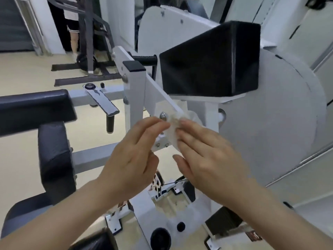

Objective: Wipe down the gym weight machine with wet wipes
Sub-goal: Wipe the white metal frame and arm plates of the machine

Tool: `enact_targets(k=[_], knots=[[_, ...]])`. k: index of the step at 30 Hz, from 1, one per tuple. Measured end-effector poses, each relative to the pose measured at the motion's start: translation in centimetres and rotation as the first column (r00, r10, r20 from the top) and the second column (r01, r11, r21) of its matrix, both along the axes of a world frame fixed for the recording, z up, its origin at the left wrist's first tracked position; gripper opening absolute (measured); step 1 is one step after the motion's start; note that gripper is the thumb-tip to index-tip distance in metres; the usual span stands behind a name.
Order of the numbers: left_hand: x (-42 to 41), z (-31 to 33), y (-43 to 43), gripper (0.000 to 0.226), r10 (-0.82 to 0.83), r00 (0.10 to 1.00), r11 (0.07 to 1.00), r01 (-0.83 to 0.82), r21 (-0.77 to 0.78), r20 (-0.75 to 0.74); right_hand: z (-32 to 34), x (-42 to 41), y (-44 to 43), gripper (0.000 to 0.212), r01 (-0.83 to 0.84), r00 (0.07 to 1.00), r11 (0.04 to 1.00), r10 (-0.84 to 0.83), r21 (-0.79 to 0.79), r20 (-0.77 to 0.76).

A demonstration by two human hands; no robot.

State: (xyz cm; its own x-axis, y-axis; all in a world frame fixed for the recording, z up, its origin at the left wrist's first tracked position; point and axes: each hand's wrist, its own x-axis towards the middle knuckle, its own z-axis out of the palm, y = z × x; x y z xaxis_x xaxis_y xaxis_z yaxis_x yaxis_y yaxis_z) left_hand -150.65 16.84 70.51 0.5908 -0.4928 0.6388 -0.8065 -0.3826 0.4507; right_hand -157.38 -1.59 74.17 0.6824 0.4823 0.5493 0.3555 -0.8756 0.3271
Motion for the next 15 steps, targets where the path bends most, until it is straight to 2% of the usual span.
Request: enact_targets(k=[3,6,13,15], knots=[[1.9,-1.0,1.4,0.062,0.025,0.999,0.998,-0.024,0.051,-0.026,2.4,1.4,1.0,0.053,0.124,0.974,0.928,-0.182,-0.352,-0.134],[3.4,-1.7,1.1,0.058,-0.029,0.998,0.998,0.032,0.059,-0.056,3.8,4.2,2.6,0.049,0.178,0.944,0.818,-0.299,-0.548,-0.140],[5.7,-2.3,-0.2,0.067,-0.093,0.991,0.996,0.093,0.000,-0.098,3.9,1.7,3.8,0.060,0.254,0.883,0.725,-0.444,-0.640,-0.152],[6.2,-2.3,-0.4,0.070,-0.111,0.985,0.994,0.107,-0.038,-0.131,4.2,3.9,4.7,0.061,0.298,0.874,0.733,-0.467,-0.612,-0.133]])
